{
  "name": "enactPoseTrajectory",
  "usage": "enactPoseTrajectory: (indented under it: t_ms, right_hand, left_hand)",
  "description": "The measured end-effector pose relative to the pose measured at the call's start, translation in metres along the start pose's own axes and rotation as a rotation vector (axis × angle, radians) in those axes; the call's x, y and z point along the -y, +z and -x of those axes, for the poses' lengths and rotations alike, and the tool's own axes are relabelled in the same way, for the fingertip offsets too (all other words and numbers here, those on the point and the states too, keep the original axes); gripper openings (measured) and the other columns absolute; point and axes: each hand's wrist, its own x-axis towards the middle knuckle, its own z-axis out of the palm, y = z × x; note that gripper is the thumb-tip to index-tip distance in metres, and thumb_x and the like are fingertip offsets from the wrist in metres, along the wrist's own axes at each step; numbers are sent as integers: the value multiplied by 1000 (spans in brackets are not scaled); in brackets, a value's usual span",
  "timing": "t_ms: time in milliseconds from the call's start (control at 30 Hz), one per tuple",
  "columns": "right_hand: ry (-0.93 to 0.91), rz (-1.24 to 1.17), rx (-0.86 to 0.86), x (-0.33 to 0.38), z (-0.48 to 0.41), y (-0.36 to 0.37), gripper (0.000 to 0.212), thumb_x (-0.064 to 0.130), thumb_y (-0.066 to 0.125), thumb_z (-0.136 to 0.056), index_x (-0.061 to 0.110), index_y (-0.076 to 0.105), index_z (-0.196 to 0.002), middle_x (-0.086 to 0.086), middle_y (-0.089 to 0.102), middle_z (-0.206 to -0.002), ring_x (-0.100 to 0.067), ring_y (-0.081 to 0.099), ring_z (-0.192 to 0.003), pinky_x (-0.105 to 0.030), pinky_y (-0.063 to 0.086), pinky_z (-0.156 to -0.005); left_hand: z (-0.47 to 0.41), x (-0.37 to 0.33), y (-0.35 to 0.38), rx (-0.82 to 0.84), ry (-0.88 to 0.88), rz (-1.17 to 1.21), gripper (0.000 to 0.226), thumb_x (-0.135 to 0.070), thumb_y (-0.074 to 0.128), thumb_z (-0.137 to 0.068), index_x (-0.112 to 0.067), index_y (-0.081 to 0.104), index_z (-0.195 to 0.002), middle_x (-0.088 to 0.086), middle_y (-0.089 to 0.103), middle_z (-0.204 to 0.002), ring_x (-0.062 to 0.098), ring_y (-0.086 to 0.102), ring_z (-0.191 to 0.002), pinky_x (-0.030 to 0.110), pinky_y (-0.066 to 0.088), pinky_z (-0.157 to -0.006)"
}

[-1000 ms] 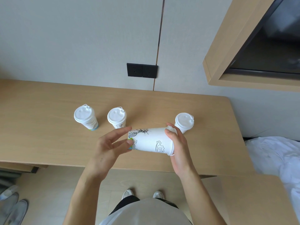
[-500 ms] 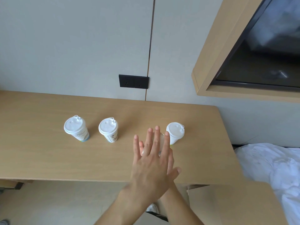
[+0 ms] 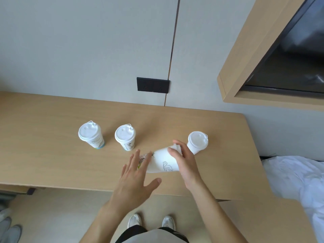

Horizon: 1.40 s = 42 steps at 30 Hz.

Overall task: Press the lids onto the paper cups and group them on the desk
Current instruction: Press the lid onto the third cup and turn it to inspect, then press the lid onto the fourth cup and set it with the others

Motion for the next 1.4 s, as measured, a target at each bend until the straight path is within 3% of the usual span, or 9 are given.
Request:
enactPoseTrajectory:
  t_ms: [67, 200, 300, 467, 600, 733, 867, 1200, 1400]
  right_hand:
    - [-119, 270, 44, 4, -3, 24, 64, 58, 71, -76, 43, 57, -136, 24, 57, -135, 19, 49, -121, -19, 40, -105]
    - [-353, 604, 149, 1, -5, 102, 69, 52, 73, -84, 34, 49, -146, 10, 54, -137, -10, 48, -127, -24, 38, -107]
    - [-503, 785, 218, 1, -8, 160, 65, 48, 70, -88, 28, 49, -147, 2, 54, -138, -24, 50, -126, -37, 45, -106]
    - [-655, 1047, 299, -12, -18, 248, 64, 45, 68, -86, 19, 54, -143, -9, 55, -135, -37, 54, -120, -49, 50, -93]
    - [-682, 1123, 304, -22, -27, 304, 61, 46, 68, -87, 18, 57, -140, -10, 55, -136, -36, 55, -122, -47, 49, -89]
    - [-618, 1143, 318, -31, -38, 337, 61, 51, 60, -93, 19, 52, -145, -8, 52, -141, -33, 51, -128, -47, 48, -95]
    - [-579, 1174, 342, -38, -48, 355, 65, 52, 55, -97, 17, 46, -151, -11, 47, -149, -33, 46, -133, -46, 45, -104]
    - [-556, 1260, 297, -41, -57, 369, 83, 67, 58, -91, 15, 43, -154, -17, 48, -147, -37, 49, -129, -45, 46, -105]
    - [-556, 1270, 311, -41, -52, 362, 102, 72, 64, -85, 13, 31, -161, -21, 42, -153, -38, 43, -139, -43, 41, -111]
  left_hand:
    - [5, 18, 6, 8, -21, 47, 95, -57, 58, -97, -34, -5, -164, -4, -17, -173, 21, -11, -161, 43, 6, -130]
    - [18, 62, 10, -38, -27, 308, 113, -42, 75, -91, -30, -15, -159, -12, -13, -171, 5, -12, -159, 27, 6, -128]
    - [25, 103, 8, -105, -36, 304, 115, -40, 78, -90, -18, -8, -163, -6, -16, -171, -5, -28, -152, 40, -1, -131]
    - [25, 181, 7, -77, -256, 113, 117, -65, 66, -88, -23, -13, -163, 0, -21, -172, 27, -29, -157, 50, -7, -129]
    - [17, 229, 1, -9, -428, 138, 119, -68, 65, -85, -33, -19, -162, -1, -27, -171, 33, -34, -153, 57, -3, -126]
    - [9, 263, -6, 34, -487, 106, 122, -67, 66, -85, -28, -21, -162, 0, -33, -169, 35, -34, -153, 61, 1, -125]
    - [2, 284, -7, 68, -514, 96, 124, -68, 65, -85, -25, -23, -161, 1, -34, -168, 37, -33, -153, 65, 4, -123]
    - [-8, 300, -9, 80, -557, 19, 126, -70, 61, -86, -24, -30, -158, 12, -32, -169, 41, -32, -153, 68, 0, -122]
    - [3, 294, -23, 52, -561, -32, 131, -75, 59, -85, -25, -48, -140, 16, -31, -168, 42, -29, -154, 65, -1, -124]
